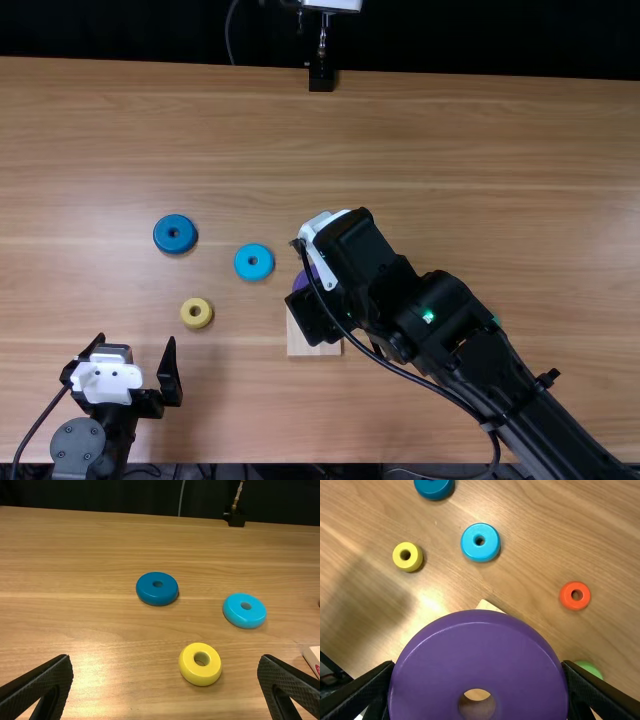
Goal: Build the Hanoi tower: stack the rings onto the peg from bottom to top in this color order: purple, dark blue, light blue, dark green, light green, yellow, orange.
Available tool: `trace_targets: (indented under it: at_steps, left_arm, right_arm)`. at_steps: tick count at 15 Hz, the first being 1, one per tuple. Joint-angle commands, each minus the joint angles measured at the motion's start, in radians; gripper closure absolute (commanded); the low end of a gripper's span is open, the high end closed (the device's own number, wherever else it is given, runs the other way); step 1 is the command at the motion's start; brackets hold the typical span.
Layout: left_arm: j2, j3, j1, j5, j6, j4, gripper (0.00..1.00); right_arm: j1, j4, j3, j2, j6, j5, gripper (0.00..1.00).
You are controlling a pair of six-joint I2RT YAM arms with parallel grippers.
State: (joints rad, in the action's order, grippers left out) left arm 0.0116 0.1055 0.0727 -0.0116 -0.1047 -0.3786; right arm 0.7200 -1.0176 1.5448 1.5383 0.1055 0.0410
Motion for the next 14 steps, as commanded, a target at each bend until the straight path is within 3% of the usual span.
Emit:
trace_targets:
  at_steps: [1,14]
  left_arm:
    - [-0.012,-0.105,0.002,-0.01,0.011,-0.082,0.0]
    - [-0.012,-0.105,0.004,-0.01,0.011,-0.082,0.0]
  right_arm:
    - [0.007,0.006,0.014,0.013,0.049,0.001,1.0]
    - [0.006,0.006,-0.069,0.052,0.049,0.001,1.0]
